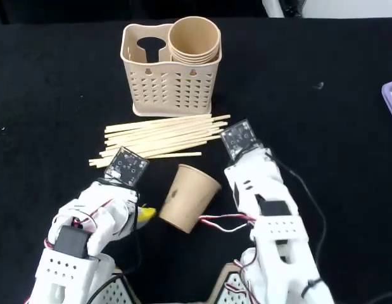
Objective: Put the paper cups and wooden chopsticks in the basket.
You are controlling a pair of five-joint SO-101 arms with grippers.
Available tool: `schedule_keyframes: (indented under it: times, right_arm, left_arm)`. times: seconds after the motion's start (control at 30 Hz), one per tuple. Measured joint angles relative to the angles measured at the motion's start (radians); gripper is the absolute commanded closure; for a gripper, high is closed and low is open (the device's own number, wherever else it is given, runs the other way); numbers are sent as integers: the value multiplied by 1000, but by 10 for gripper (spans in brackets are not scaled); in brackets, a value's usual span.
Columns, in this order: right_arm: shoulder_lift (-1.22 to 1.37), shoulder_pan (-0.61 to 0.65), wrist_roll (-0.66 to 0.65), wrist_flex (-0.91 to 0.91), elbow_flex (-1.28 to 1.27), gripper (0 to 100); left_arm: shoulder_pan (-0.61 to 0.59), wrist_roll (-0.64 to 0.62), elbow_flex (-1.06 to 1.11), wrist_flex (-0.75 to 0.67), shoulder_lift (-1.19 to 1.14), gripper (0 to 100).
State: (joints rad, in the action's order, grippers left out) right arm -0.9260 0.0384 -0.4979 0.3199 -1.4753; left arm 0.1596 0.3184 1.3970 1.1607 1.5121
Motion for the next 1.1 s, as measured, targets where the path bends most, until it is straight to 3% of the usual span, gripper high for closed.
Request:
schedule_keyframes:
  times: [0.2,0.43,1.1]
  right_arm:
    - [-196,14,-91,428,115,766]
    - [-285,190,-95,850,336,766]
    - [-84,390,-44,793,351,766]
  left_arm:
    - [-52,6,31,-14,2,677]
    - [-17,-55,195,-198,0,679]
    - [-43,-91,204,-224,0,681]
